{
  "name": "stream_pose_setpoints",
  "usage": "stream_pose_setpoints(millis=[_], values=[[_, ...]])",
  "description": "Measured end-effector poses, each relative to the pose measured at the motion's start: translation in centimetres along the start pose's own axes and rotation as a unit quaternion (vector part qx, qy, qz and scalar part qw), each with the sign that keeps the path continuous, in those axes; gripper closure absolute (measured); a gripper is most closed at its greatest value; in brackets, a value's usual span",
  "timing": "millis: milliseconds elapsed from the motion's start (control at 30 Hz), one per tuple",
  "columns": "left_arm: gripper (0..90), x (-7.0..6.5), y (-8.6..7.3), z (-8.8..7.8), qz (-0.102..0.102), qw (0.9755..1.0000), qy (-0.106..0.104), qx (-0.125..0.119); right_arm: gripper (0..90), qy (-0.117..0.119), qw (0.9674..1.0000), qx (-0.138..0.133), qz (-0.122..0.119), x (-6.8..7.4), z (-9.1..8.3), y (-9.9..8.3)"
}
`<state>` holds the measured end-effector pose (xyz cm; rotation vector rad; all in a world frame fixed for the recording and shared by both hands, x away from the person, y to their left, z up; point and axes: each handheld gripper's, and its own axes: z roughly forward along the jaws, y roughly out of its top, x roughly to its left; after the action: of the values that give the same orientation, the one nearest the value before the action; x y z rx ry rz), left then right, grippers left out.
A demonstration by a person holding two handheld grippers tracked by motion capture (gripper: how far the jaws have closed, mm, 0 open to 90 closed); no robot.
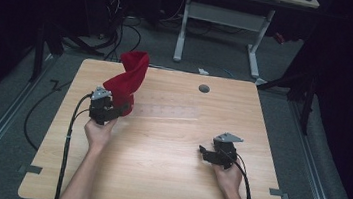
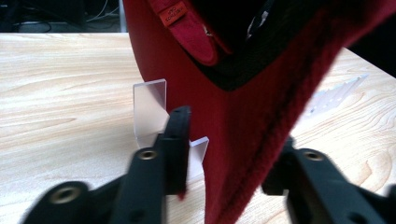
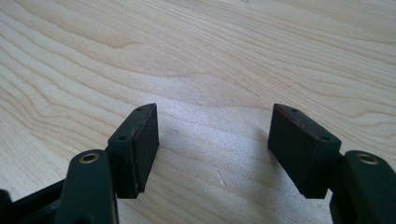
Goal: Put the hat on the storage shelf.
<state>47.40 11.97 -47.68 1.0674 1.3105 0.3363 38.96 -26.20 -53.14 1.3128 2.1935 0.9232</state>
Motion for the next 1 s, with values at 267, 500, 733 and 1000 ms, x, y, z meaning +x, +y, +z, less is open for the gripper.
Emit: stream_pose_setpoints(millis=[267,500,733,1000], values=[[43.8,-0.4,0.0,-0.4,0.008,1.0,0.003,0.005,33.9,0.0,1.0,0.0,0.0,0.0,0.0,0.0],[40.0,-1.0,0.3,-1.1,0.021,0.9997,-0.011,-0.002,33.9,0.0,1.0,0.0,0.0,0.0,0.0,0.0],[37.8,-1.5,0.3,-1.7,0.038,0.9992,-0.009,-0.001,33.9,0.0,1.0,0.0,-0.001,0.0,0.0,0.0],[35.9,-1.6,0.6,-2.4,0.054,0.9985,0.0,0.005,33.9,0.0,1.0,0.0,0.0,0.0,0.0,0.0]])
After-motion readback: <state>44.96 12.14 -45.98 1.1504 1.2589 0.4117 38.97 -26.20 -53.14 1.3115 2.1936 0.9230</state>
